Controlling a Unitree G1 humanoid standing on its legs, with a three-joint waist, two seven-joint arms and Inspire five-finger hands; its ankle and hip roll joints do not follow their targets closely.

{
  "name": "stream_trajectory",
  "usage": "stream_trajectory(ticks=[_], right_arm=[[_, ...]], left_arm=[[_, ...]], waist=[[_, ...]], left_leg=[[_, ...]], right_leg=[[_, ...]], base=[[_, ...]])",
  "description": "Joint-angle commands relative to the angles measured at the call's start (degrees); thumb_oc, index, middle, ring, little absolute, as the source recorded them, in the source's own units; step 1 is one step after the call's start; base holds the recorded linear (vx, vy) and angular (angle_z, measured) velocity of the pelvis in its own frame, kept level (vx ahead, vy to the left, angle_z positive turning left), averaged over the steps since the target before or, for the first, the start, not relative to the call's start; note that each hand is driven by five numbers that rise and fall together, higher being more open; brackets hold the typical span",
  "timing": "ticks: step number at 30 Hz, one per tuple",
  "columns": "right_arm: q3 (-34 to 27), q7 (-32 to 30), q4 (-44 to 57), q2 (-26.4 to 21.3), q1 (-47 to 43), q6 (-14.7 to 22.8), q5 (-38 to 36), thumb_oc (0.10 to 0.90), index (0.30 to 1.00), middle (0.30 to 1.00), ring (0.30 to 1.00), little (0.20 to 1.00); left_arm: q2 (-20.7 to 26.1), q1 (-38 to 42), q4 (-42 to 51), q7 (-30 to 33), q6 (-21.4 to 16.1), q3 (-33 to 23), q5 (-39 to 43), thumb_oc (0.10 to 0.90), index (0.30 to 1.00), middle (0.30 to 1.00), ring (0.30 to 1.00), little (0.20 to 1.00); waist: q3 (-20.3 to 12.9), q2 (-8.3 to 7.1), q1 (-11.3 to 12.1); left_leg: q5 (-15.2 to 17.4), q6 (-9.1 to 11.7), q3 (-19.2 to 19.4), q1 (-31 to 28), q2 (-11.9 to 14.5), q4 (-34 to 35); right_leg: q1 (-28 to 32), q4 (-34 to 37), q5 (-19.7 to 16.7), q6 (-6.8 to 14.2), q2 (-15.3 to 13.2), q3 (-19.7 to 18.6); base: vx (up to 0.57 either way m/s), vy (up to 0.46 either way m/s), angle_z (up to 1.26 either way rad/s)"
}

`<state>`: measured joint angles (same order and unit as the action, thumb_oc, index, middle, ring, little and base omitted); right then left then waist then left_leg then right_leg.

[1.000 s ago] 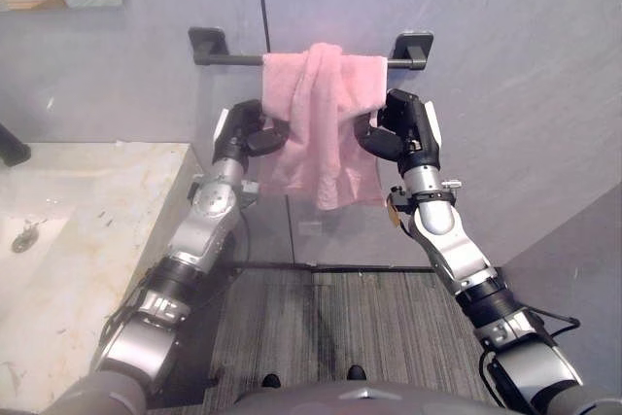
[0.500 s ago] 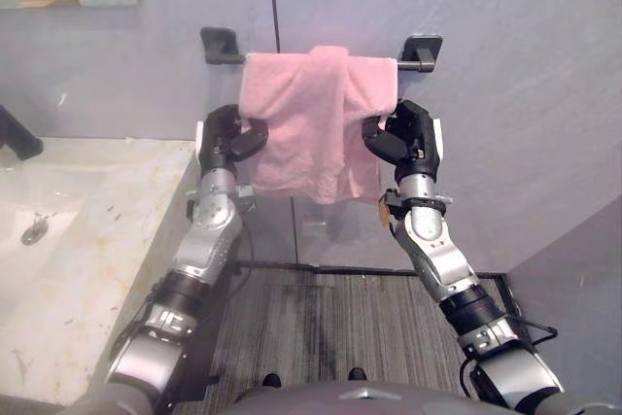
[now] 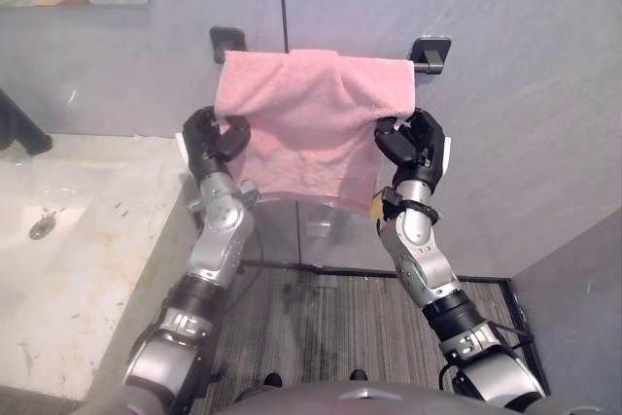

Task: Organize the bathroom.

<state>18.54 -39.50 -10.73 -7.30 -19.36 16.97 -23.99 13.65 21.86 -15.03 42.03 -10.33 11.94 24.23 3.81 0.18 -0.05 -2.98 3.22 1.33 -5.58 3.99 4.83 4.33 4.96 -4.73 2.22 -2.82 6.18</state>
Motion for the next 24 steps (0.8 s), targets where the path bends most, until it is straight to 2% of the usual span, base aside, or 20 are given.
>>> stream_trajectory(ticks=[1, 8, 10, 11, 12, 13, 14, 24], right_arm=[[-2.5, -2.2, 0.5, 0.6, 0.8, 4.8, -1.4, 0.400, 0.300, 0.300, 0.300, 0.300], [-2.1, -4.8, -0.5, 1.0, 0.3, 4.6, -1.5, 0.400, 0.300, 0.300, 0.300, 0.300], [-1.7, -5.0, -0.4, 1.3, 0.3, 3.9, -1.1, 0.400, 0.300, 0.300, 0.300, 0.300], [-1.7, -4.9, -0.4, 1.3, 0.4, 3.9, -1.1, 0.400, 0.300, 0.300, 0.300, 0.300], [-1.5, -3.5, -0.6, 1.2, 0.5, 3.4, -1.4, 0.400, 0.300, 0.300, 0.300, 0.300], [-1.4, -2.7, -0.7, 1.1, 0.5, 2.9, -1.5, 0.638, 0.658, 0.658, 0.658, 0.658], [-1.3, -1.9, -0.8, 1.0, 0.4, 2.5, -1.8, 0.800, 0.900, 0.900, 0.900, 0.900], [-2.2, 0.7, -0.9, -1.9, 3.0, 0.5, 3.2, 0.800, 0.900, 0.900, 0.900, 0.900]], left_arm=[[1.8, 4.0, 2.7, -0.6, -5.5, -0.3, -3.3, 0.400, 0.300, 0.300, 0.300, 0.300], [1.8, 5.0, 1.2, -1.2, -4.8, 1.1, -2.5, 0.400, 0.300, 0.300, 0.300, 0.300], [1.4, 5.1, 0.8, -1.6, -3.5, 1.6, -2.5, 0.400, 0.300, 0.300, 0.300, 0.300], [1.4, 5.1, 0.8, -1.6, -3.5, 1.7, -2.5, 0.416, 0.324, 0.324, 0.324, 0.324], [1.3, 5.0, 0.4, -1.8, -2.9, 1.9, -2.1, 0.551, 0.526, 0.526, 0.526, 0.526], [1.2, 4.9, 0.1, -2.1, -2.4, 1.9, -2.0, 0.759, 0.839, 0.839, 0.839, 0.839], [1.3, 4.8, -0.3, -2.6, -2.1, 2.0, -1.5, 0.800, 0.900, 0.900, 0.900, 0.900], [0.8, 0.9, -3.1, -7.2, 1.3, 2.2, 1.2, 0.800, 0.900, 0.900, 0.900, 0.900]], waist=[[-5.2, -1.20, -0.2], [-5.4, -1.19, -0.3], [-5.3, -1.13, -0.4], [-5.3, -1.13, -0.4], [-5.3, -1.10, -0.3], [-5.3, -1.12, -0.3], [-5.3, -1.12, -0.3], [-5.1, -1.34, -0.3]], left_leg=[[-0.3, -2.1, 0.1, 2.1, -0.9, 0.2], [-0.3, -2.1, 0.3, 2.2, -0.9, 0.2], [-0.4, -2.2, 0.3, 2.3, -0.9, 0.2], [-0.4, -2.2, 0.3, 2.3, -0.9, 0.2], [-0.4, -2.2, 0.3, 2.3, -1.0, 0.2], [-0.4, -2.2, 0.3, 2.3, -0.9, 0.2], [-0.4, -2.2, 0.3, 2.3, -0.9, 0.2], [-0.4, -2.2, 0.4, 2.3, -0.8, 0.2]], right_leg=[[2.1, 0.0, 1.8, 1.3, -3.7, 2.0], [2.0, 0.0, 1.6, 1.4, -3.7, 1.9], [1.9, 0.0, 1.5, 1.4, -3.6, 1.9], [1.9, 0.0, 1.6, 1.4, -3.6, 1.9], [1.8, 0.0, 1.6, 1.4, -3.6, 1.8], [1.8, 0.0, 1.6, 1.3, -3.6, 1.9], [1.8, 0.0, 1.6, 1.3, -3.6, 1.9], [1.7, 0.0, 1.5, 1.3, -3.3, 1.8]], base=[[0.00, 0.000, 0.00], [0.00, 0.000, 0.00], [0.00, 0.000, 0.00], [0.00, 0.000, 0.00], [0.00, 0.000, 0.00], [0.00, 0.000, 0.00], [0.00, 0.000, 0.00], [-0.01, -0.006, -0.01]])
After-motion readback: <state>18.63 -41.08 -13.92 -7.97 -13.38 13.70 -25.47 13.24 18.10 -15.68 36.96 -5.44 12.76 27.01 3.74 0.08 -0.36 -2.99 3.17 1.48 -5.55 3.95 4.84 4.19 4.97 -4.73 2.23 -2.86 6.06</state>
